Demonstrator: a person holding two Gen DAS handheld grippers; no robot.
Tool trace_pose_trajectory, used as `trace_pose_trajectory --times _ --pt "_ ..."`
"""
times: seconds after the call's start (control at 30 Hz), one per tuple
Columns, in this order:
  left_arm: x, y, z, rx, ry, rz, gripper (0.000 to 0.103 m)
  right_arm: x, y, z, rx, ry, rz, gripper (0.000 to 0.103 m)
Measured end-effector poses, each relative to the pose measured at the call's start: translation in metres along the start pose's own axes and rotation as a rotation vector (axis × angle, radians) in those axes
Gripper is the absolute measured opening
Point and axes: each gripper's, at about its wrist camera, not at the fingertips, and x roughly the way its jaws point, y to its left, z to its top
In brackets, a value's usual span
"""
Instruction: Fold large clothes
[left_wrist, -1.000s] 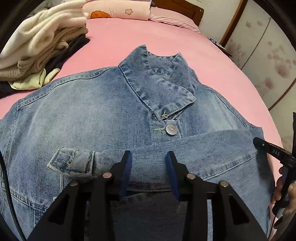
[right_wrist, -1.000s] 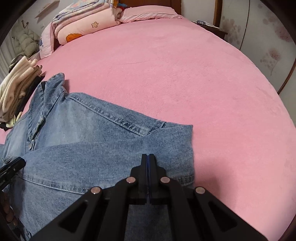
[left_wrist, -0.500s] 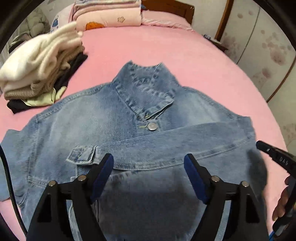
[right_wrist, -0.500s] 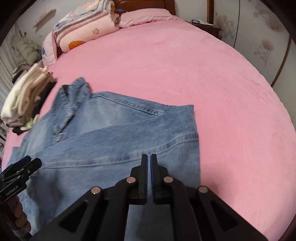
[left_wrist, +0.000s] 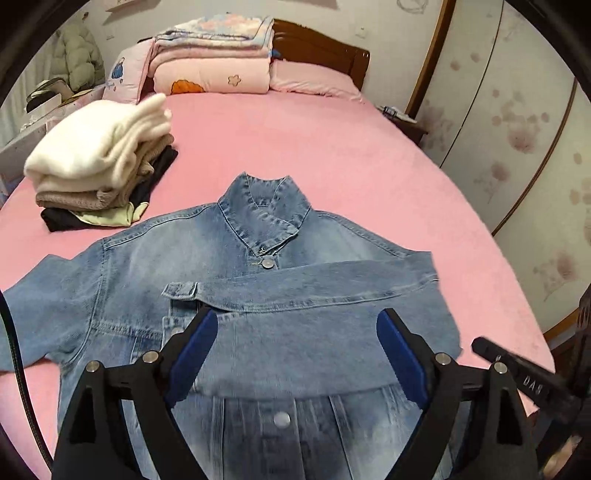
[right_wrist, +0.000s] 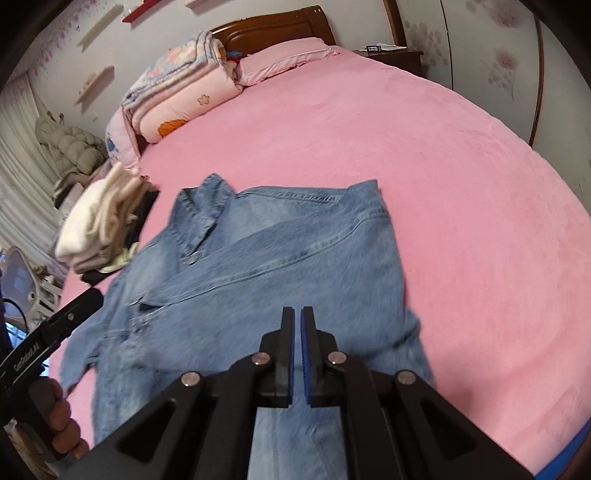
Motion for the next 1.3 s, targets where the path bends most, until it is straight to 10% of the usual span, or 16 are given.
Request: trace_pose_trajectory --times 0.33,0.53,1.0,1.3 --pt "-0.088 0.033 -0.041 -0.033 -0.014 -0.017 0.088 -0.06 0.066 -0.049 -0.072 -0.026 0.097 0.017" --pt "-0.139 0.087 -0.067 -0.018 -0.041 0.095 0.088 -0.075 0.127 -0.069 -0.15 -0.037 0.142 0.017" --pt "-0.202 0.34 -0.12 -0.361 -0.085 0.348 0.088 -0.03 0.283 -0.099 -0.335 -0.057 0.144 0.017" --pt "-0.173 0.489 -0.175 -0.682 -0.048 0.332 0.088 0.048 0.377 -0.126 -0.45 0.001 0.126 0.017"
